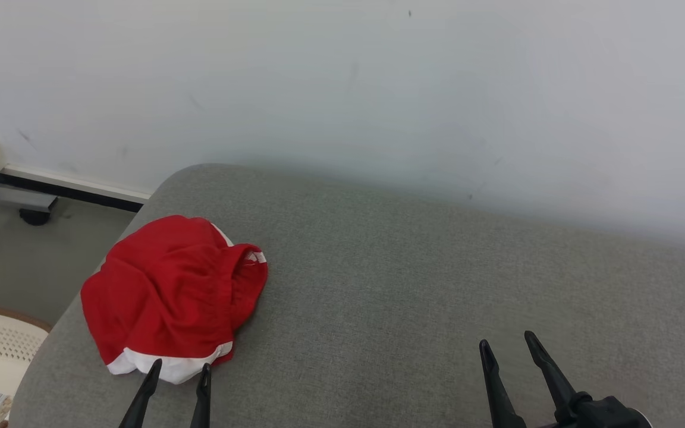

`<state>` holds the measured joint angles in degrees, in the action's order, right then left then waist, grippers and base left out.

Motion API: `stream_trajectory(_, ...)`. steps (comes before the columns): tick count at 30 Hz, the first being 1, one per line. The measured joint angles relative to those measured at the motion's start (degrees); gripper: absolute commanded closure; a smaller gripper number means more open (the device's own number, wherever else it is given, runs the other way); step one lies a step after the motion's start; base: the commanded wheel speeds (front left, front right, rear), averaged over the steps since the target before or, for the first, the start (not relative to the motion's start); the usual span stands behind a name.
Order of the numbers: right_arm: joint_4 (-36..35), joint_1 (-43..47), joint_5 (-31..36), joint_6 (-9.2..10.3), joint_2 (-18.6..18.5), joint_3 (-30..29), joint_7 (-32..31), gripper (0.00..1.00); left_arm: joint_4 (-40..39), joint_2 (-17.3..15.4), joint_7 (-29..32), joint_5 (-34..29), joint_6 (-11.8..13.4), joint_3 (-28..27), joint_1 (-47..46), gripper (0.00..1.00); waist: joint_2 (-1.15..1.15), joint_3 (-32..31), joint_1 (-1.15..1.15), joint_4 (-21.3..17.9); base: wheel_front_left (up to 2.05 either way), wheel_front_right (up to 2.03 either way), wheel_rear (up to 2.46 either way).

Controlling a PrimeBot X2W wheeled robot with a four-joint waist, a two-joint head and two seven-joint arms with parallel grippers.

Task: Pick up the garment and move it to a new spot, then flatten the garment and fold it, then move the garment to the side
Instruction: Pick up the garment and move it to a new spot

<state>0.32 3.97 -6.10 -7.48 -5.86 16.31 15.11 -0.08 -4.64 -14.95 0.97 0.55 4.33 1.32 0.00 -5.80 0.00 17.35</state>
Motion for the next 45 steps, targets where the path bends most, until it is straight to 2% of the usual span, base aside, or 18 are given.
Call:
stream_trajectory(9, 0.0, 0.0, 0.0, 0.00, 0.3, 0.0, 0.0, 0.00, -0.3, 0.0, 0.0, 0.0, 0.1, -0.9, 0.3, 0.00, 0.00, 0.2, 0.00, 4.3, 0.00, 0.00, 0.00)
stream_trajectory(17, -0.1, 0.0, -0.1, 0.00, 0.2, 0.3, 0.0, 0.00, -0.1, 0.3, 0.0, 0.7, 0.6, -2.1, 0.6, 0.00, 0.00, 0.7, 0.00, 5.1, 0.00, 0.00, 0.00)
stream_trajectory(24, -0.3, 0.0, -0.3, 0.00, -0.5, 0.2, 0.0, 0.00, 4.4, 0.9, 0.0, 3.7, 0.0, -4.1, -3.9, 0.00, 0.00, 2.6, 0.00, 4.6, 0.00, 0.00, 0.00)
stream_trajectory(30, -0.6, -1.1, -0.4, 0.00, -1.4, 0.2, 0.0, 0.00, 14.2, 1.1, 0.7, 7.4, -0.6, -5.6, -11.5, 0.00, 0.00, 5.2, 0.01, 3.8, 0.00, 0.00, 0.00)
stream_trajectory(37, -1.0, -4.6, -0.4, 0.00, -2.3, -0.2, 0.0, 0.00, 22.3, -0.4, 6.9, 12.6, -0.3, -9.4, -24.6, 0.00, 0.00, 9.3, 0.02, 2.2, 0.00, 0.00, 0.00)
stream_trajectory(45, -1.2, -7.0, -0.5, 0.00, -2.7, -0.6, 0.0, 0.00, 29.2, -3.6, 19.3, 16.3, 0.9, -11.6, -35.8, 0.00, 0.01, 14.2, 0.02, -0.4, 0.00, 0.00, 0.00)
